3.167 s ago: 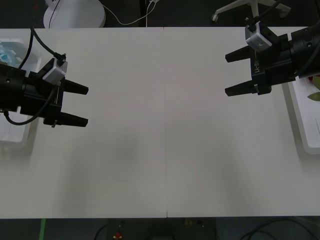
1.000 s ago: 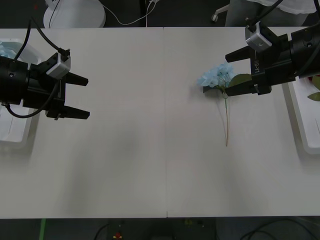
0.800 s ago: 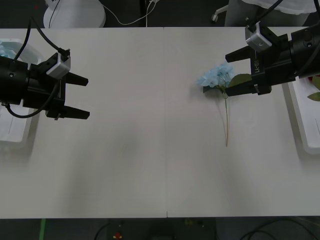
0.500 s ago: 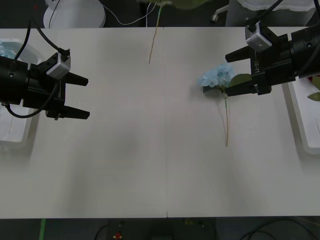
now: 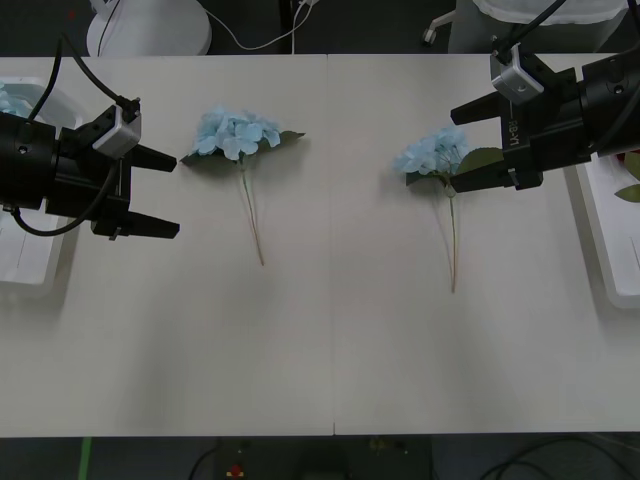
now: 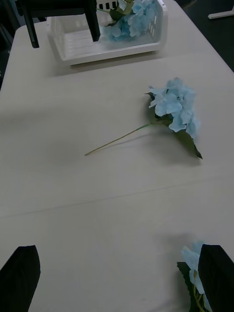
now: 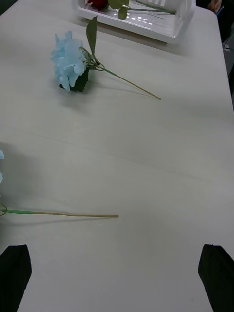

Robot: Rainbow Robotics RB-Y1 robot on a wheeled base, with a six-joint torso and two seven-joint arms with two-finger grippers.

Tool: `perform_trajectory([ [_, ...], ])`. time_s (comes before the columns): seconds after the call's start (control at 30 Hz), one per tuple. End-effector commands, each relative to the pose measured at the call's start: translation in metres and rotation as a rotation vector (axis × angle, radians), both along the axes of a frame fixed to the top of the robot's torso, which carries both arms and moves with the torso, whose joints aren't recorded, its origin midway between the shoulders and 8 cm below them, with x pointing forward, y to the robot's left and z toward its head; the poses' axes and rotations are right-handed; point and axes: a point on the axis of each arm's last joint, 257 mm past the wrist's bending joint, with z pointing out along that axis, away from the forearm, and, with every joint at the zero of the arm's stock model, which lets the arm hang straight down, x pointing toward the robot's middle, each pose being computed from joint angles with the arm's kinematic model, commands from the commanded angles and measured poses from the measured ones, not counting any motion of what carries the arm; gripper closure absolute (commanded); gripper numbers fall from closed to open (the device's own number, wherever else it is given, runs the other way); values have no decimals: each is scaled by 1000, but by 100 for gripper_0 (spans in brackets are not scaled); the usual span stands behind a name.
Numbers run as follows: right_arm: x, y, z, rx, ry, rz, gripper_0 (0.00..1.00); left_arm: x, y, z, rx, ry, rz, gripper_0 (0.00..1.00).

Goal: Put the red flowers into the right box and the blue flowers into the left box

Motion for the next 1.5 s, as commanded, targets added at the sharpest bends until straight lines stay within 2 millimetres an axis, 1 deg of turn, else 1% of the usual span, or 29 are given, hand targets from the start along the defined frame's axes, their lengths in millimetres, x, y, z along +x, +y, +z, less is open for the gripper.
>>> perform_trajectory([
  [0.03, 3, -10, 10, -2, -25, -14, 6, 5, -8, 20, 10, -33, -7, 0],
  [1.5, 3, -10, 10, -2, -25, -14, 6, 5, -8, 20, 10, -33, -7, 0],
])
